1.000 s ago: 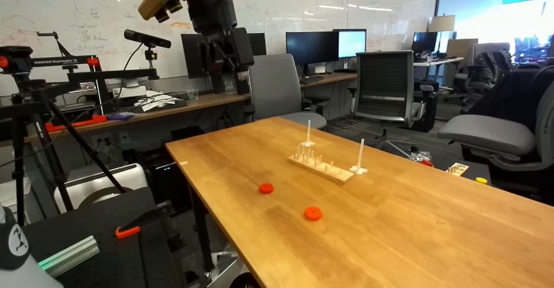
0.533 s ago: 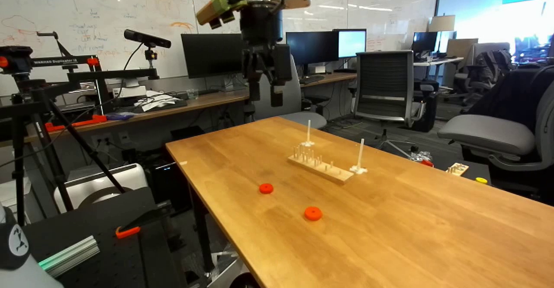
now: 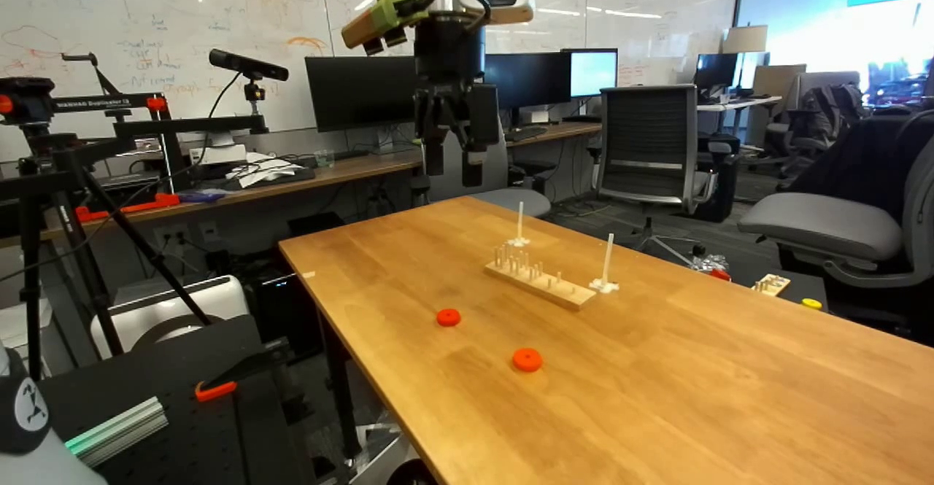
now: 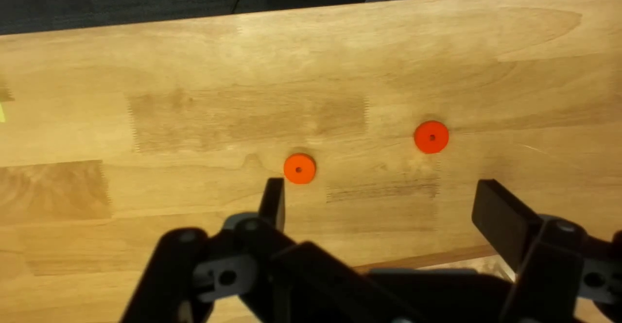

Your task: Pick the orange ring and put it on the object

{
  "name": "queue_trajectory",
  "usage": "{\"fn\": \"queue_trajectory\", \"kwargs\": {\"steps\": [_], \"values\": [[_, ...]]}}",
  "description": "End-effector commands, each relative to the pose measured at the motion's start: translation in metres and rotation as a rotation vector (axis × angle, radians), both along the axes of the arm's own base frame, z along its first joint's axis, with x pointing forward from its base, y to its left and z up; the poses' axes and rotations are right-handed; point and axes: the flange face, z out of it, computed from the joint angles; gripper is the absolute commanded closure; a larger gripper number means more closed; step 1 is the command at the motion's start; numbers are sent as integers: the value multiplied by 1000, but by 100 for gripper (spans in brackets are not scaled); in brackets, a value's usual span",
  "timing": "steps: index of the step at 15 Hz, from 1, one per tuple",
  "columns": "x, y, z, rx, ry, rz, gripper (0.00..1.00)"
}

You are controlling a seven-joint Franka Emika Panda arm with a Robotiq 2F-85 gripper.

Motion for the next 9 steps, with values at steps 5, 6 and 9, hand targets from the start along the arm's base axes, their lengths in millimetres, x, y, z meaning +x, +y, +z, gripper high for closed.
{"fn": "queue_trajectory", "kwargs": {"steps": [5, 6, 9], "values": [[49, -8, -51, -25, -20, -175, 0], [59, -15, -63, -28, -22, -209, 0], [83, -34, -95, -24, -9, -288, 0]]}}
